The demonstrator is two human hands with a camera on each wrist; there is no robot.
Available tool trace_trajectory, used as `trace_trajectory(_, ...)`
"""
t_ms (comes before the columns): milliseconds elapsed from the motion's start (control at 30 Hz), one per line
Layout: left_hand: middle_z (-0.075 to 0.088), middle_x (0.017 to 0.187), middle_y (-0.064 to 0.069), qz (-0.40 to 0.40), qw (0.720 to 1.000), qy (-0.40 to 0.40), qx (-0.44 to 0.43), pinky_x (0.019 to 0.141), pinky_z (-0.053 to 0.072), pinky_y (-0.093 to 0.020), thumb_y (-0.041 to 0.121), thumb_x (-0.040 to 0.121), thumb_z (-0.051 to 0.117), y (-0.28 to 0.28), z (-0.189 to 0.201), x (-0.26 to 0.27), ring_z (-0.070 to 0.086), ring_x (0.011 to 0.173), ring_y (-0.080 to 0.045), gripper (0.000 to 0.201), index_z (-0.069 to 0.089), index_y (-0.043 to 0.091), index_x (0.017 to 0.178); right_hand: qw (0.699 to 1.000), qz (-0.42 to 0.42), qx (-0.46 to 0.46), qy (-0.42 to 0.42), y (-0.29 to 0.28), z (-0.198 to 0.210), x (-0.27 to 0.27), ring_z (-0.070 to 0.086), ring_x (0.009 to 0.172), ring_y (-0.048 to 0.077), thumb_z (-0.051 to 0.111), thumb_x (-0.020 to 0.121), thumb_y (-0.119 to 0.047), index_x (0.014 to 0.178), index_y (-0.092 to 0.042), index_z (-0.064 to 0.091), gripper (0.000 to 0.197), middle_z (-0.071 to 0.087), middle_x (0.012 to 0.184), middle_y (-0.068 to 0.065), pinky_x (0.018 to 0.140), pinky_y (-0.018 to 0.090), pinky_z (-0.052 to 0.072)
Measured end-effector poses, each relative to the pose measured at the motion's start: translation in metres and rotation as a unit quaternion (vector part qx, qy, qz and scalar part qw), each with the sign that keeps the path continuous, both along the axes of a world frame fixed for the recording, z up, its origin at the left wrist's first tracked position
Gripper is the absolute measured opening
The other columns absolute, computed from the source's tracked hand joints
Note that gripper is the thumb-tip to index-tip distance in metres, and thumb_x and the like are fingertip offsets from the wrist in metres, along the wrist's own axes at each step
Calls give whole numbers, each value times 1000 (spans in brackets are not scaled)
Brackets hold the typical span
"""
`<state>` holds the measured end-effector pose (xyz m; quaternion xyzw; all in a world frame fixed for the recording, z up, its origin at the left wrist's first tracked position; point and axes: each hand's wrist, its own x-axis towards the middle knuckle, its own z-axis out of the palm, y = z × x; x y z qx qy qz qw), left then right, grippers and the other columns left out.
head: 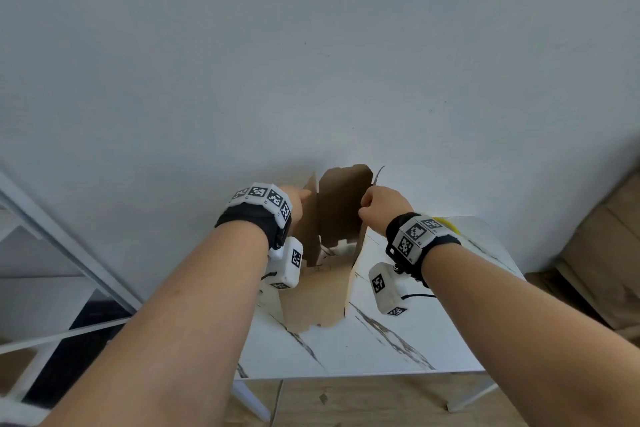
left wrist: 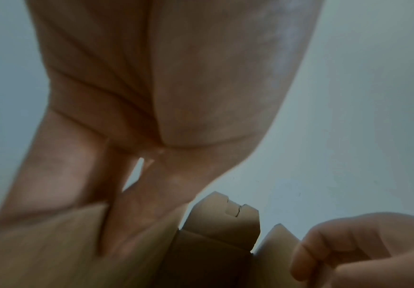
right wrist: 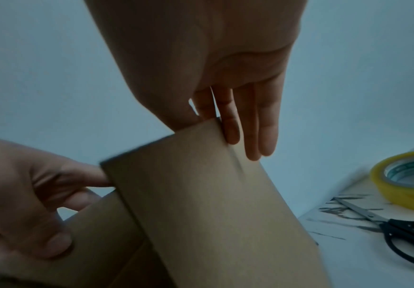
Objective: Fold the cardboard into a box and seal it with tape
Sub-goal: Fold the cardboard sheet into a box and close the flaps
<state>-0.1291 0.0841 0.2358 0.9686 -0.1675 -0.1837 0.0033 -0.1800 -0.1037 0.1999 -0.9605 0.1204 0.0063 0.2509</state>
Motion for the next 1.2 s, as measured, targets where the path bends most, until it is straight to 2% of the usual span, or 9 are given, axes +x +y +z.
trace_trajectory(200,35,153,-8,64,996,-12,-63,110,37,-35,1,97,40,-6,-1,11,42,135,-29,56,30,19,150,998,2,65,23,-3,-3,-2,63,86,21,56,79,-11,99,-20,57,23,62,94,1,79,34,56)
trace_trajectory(400,46,144,-13,88,994,-23,-67,103,39,-34,7,100,35,-11,-12,11,49,128,-31,44,41,10,143,999,1,43,-7,-7,-4,-4,54,82,20,49,83,-3,107,-19,51,29,53,84,-3,69,30,44)
trace_trajectory(500,55,131,-17,90,992,-25,-81,89,46,-33,5,96,42,-17,-10,10,57,115,-33,39,46,5,135,1000,0,24,-19,-14,-4,-3,55,83,21,48,87,-10,104,-20,54,21,59,96,4,70,29,42)
trace_trajectory(600,63,115,-15,96,993,-16,-66,77,45,-30,6,94,44,-19,-18,13,62,98,-31,29,57,1,120,999,18,27,1,-17,-4,-3,55,82,18,58,84,-23,99,-26,56,15,51,102,2,70,27,43)
trace_trajectory(733,64,119,-19,99,993,-14,-67,94,51,-34,8,92,51,-19,-25,17,64,107,-32,35,55,-4,124,999,20,37,5,-21,-3,-4,57,93,19,54,82,-16,105,-28,63,28,47,114,1,84,28,49)
trace_trajectory(900,56,128,-10,78,989,-61,-107,96,49,-33,9,89,58,-19,-12,17,58,114,-29,32,64,10,120,999,17,27,-14,-23,-2,-3,58,98,17,54,88,-21,110,-23,67,26,54,121,1,86,28,49)
trace_trajectory(1000,47,125,-7,41,989,-92,-106,98,46,-32,15,83,69,-18,-13,14,53,115,-28,21,72,13,104,1000,14,27,-7,-21,-1,-3,59,98,17,56,90,-35,113,-21,65,28,54,122,3,89,31,49)
trace_trajectory(1100,59,111,-1,1,985,-111,-131,93,50,-36,27,81,72,-22,-13,2,58,105,-22,12,73,20,91,999,-7,48,-15,-19,-1,-3,57,98,19,57,90,-39,119,-26,61,33,49,127,3,86,30,47)
trace_trajectory(1200,68,102,0,15,983,-88,-160,89,52,-35,31,87,64,-28,-9,-7,62,99,-20,14,71,22,94,997,-15,68,-19,-19,-1,-4,55,115,24,56,91,-37,133,-33,53,43,47,137,6,94,31,43)
